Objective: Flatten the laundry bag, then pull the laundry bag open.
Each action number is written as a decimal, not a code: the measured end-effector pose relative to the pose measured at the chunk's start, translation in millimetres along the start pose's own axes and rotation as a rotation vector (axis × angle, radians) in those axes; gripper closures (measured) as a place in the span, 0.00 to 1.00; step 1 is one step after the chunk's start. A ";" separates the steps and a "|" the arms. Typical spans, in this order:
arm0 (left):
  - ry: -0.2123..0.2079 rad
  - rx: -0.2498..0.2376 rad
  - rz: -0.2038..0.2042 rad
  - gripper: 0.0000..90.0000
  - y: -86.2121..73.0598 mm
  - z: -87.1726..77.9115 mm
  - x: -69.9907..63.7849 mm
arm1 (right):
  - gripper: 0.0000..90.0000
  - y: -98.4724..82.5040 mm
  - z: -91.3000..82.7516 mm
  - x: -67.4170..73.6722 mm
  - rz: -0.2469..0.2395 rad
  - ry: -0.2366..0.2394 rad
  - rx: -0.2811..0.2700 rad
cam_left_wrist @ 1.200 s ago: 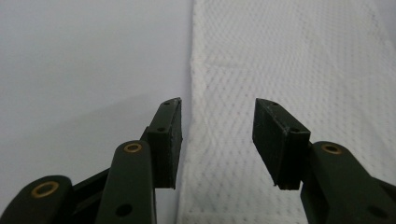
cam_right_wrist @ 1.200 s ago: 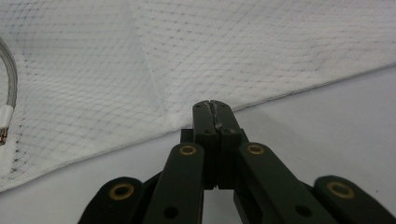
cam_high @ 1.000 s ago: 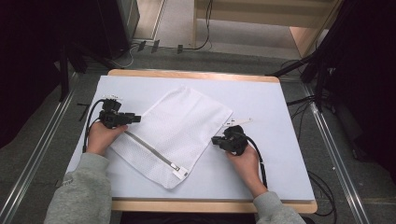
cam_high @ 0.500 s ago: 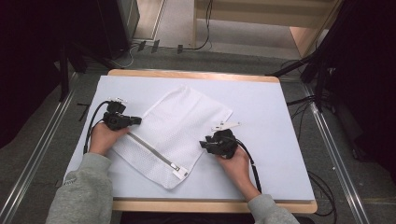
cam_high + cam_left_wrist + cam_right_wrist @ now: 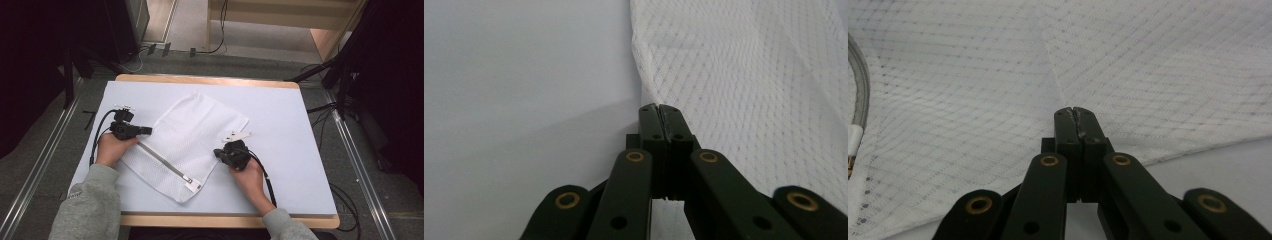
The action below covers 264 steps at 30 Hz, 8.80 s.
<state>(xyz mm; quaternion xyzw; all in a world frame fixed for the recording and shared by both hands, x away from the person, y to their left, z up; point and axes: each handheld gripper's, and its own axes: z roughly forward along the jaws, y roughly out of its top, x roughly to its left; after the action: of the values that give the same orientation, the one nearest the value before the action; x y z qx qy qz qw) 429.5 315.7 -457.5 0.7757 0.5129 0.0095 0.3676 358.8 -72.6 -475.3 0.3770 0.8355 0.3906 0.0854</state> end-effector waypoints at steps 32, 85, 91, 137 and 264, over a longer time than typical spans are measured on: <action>-0.036 0.004 -0.003 1.00 -50.2 -8.0 -71.6 | 1.00 13.1 -23.5 -87.2 0.128 -0.024 0.048; 0.087 -0.033 0.035 1.00 100.4 90.7 -18.5 | 1.00 -0.5 -17.3 -48.0 0.041 0.021 0.070; 0.155 -0.058 0.020 1.00 100.4 85.8 -12.3 | 1.00 -0.8 -17.2 -48.1 0.035 0.023 0.067; 0.163 -0.117 -0.099 0.93 96.9 53.8 19.5 | 1.00 -1.1 -16.3 -49.5 0.049 0.034 0.060; -0.335 0.197 0.352 0.92 -44.9 86.0 -217.1 | 1.00 -59.4 -65.5 8.3 -0.055 0.121 0.082</action>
<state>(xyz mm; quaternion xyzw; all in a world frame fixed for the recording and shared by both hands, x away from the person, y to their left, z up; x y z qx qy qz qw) 324.9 102.4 -467.7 0.8759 0.3002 -0.1054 0.3627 290.9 -129.8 -472.0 0.3327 0.8645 0.3756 0.0300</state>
